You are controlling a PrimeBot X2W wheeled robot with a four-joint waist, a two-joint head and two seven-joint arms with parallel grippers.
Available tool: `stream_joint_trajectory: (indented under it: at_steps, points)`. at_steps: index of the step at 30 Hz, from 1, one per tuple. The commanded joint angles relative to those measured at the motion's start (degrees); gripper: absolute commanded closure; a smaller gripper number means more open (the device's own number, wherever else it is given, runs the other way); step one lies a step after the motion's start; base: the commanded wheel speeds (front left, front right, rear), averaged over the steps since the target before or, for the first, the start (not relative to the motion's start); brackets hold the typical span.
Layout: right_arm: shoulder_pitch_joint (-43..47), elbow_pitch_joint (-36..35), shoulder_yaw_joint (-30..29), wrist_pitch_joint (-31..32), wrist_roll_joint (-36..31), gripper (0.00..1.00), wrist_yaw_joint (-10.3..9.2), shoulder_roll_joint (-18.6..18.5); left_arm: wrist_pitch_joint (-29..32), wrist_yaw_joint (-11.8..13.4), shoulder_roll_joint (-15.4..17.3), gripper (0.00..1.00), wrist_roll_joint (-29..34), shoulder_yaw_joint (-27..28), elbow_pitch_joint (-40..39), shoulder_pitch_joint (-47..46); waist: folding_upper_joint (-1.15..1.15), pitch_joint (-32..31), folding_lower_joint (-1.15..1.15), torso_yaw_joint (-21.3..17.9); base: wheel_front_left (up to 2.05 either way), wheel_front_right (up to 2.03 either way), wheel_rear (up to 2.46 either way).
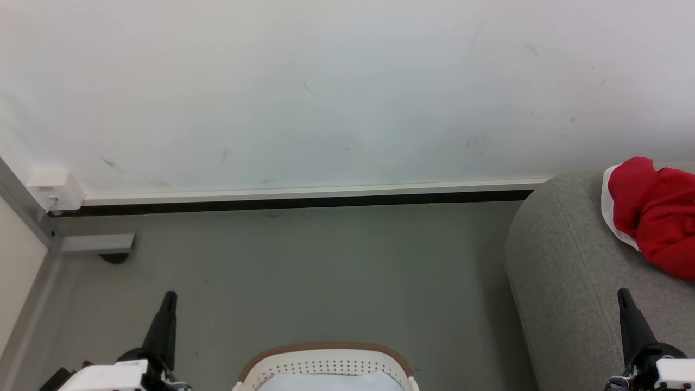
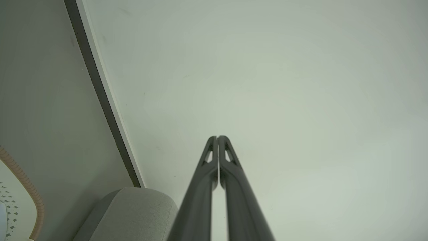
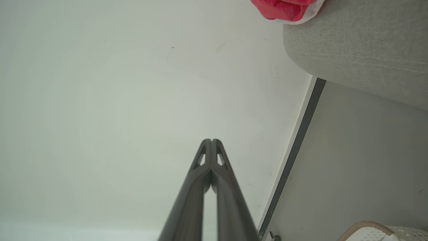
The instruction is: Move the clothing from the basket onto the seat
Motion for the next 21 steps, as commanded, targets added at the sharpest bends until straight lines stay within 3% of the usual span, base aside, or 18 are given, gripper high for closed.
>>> stream_joint_trajectory:
  at_steps: [1, 21]
  points:
    - [-0.6, 0.0, -0.1, 0.1, 0.0, 1.0, -0.12, 0.0, 0.2, -0.2, 0.1, 1.0, -0.8, 0.2, 0.0, -0.5, 0.0, 0.0, 0.0, 0.0, 0.0, 0.0, 0.0]
    - [-0.7, 0.0, -0.4, 0.3, -0.3, 1.0, -0.12, 0.2, 0.2, -0.2, 0.1, 1.0, -0.8, 0.1, 0.0, -0.5, 0.0, 0.0, 0.0, 0.0, 0.0, 0.0, 0.0]
